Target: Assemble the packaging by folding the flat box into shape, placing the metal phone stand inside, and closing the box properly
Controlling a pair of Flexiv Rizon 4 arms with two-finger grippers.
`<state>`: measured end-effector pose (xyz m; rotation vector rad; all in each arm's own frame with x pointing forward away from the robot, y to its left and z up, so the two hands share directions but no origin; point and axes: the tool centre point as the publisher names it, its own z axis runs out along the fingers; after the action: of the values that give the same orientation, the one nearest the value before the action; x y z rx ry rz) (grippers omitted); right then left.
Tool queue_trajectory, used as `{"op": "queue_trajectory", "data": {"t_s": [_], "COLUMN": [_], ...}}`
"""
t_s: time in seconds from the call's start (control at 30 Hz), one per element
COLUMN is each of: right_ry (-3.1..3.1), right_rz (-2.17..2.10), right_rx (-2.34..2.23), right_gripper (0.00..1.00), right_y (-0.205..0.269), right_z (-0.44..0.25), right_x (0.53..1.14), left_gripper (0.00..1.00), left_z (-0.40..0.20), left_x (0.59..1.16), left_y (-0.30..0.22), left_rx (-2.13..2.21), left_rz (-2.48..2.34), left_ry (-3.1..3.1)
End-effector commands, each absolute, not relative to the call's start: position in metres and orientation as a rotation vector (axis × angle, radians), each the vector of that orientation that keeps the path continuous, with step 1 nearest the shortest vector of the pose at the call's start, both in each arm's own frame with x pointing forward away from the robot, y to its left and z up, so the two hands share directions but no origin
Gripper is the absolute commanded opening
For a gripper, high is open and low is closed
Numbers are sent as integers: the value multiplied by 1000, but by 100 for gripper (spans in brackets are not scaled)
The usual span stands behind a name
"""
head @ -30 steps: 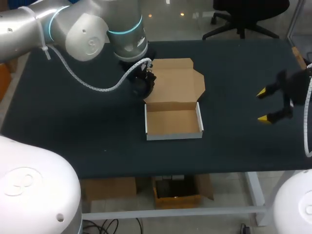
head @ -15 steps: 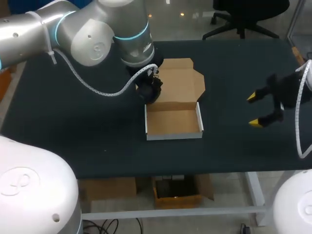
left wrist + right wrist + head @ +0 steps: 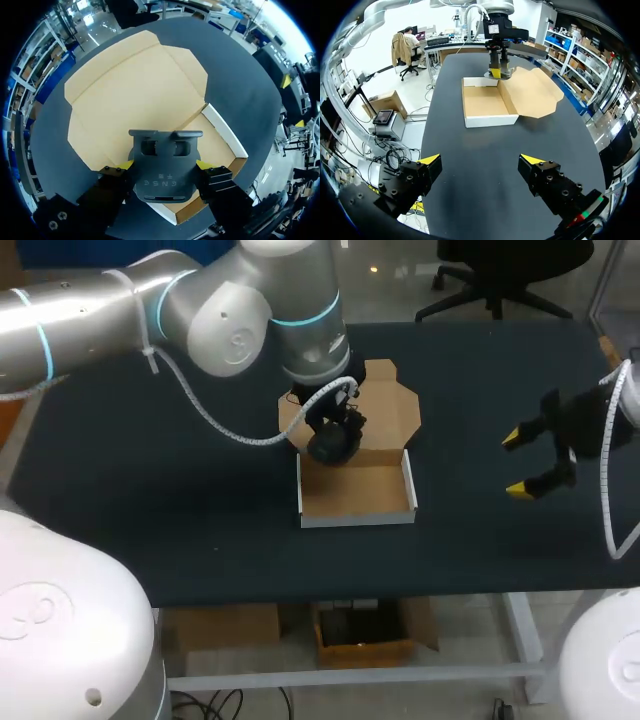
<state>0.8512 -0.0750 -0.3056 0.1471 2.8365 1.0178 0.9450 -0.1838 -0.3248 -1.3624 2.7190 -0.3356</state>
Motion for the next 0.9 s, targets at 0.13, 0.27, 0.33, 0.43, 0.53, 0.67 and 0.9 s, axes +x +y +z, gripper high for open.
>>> {"op": "queue_trajectory", "data": {"t_s": [0.13,0.27,0.33,0.43,0.53,0.67,0.9], "right_ry": [2835,2835,2835,2835,2835,2835,2835], "right_rz": [1023,1023,1023,1023,1023,1023,1023], "right_rx": [144,144,144,144,144,144,144], "right_gripper": [100,100,100,100,100,100,100], "right_y": [-76,-76,-76,-76,-76,-76,-76], "right_z": [-305,-305,-305,-305,-305,-305,-305], "right_x": [851,851,851,851,851,851,851], "left_gripper": [0,0,0,0,0,0,0], "left_z": [-347,-358,-364,-367,-369,-375,-383], "left_x": [952,949,948,942,934,926,915], "left_y": [-206,-213,-216,-218,-218,-220,-221], "left_rx": [-1385,-1383,-1384,-1380,-1363,-1341,-1335], "left_rz": [-261,-232,-218,-209,-207,-196,-178], "left_ry": [2763,2782,2792,2800,2816,2832,2836]}}
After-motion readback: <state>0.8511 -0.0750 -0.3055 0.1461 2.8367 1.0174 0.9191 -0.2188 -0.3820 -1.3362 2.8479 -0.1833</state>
